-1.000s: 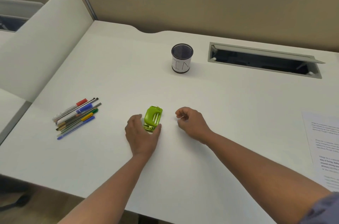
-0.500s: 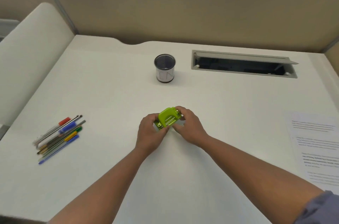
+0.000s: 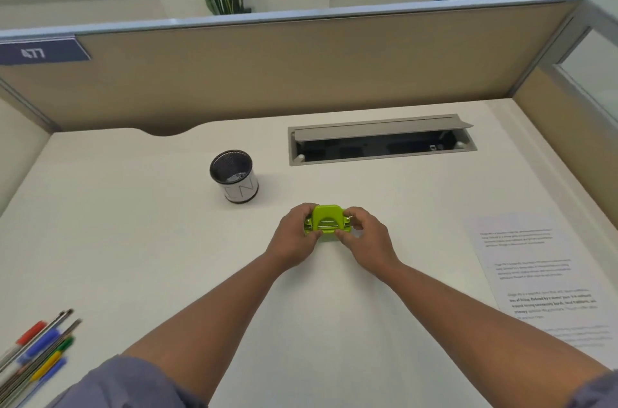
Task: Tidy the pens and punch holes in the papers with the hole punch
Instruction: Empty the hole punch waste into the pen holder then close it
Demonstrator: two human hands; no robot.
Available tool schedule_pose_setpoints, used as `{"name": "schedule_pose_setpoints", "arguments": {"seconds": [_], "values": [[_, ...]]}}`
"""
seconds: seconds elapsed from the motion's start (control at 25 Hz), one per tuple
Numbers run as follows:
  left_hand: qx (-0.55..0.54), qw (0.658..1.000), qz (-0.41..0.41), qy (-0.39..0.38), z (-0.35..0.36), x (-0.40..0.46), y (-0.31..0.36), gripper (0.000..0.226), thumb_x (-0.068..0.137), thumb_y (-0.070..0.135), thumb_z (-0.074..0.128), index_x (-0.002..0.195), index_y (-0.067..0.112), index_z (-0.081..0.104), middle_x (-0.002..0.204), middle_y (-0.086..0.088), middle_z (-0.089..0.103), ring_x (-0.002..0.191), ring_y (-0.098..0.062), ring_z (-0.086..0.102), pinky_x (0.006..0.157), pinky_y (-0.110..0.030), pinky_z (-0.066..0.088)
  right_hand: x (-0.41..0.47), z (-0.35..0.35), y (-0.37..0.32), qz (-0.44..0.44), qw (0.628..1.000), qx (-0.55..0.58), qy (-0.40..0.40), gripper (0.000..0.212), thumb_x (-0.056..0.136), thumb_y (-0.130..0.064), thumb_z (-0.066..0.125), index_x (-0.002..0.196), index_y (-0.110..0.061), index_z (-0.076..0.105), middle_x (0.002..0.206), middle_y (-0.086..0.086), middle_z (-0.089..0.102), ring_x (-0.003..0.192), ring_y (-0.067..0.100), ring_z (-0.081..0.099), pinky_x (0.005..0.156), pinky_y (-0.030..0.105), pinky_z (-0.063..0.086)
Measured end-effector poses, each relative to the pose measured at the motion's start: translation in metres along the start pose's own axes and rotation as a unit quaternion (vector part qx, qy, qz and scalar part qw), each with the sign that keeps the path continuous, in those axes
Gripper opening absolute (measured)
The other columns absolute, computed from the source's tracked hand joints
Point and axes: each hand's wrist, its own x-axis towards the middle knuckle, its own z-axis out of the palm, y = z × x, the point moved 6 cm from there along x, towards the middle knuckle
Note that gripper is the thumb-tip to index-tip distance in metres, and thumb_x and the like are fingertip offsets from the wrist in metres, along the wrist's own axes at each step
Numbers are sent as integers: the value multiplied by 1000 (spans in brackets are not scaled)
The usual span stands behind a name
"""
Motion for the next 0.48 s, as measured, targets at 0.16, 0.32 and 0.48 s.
{"name": "schedule_pose_setpoints", "arguments": {"seconds": [0.16,0.32,0.48], "values": [[33,999,3,7,1,37,-3,45,84,12,78,123,22,58,113,6,63,105,-19,59,85,-18,46,31,2,4,-10,1000,-9,25,36,82,-18,81,115,-17,66,108,-3,68,98,12,62,89,32,51],[75,997,7,19,3,61,-13,46,82,17,81,124,18,62,114,-4,67,106,-26,58,92,-45,50,52,5,10,-21,997,-71,40,37,81,-22,82,114,-13,68,117,6,67,109,27,59,96,41,46],[50,999,11,12,7,67,-20,47,82,11,79,126,15,61,116,-6,66,110,-28,57,94,-48,49,60,9,14,-24,994,-106,33,36,82,-25,81,113,-14,69,119,5,68,110,28,57,95,38,42]]}}
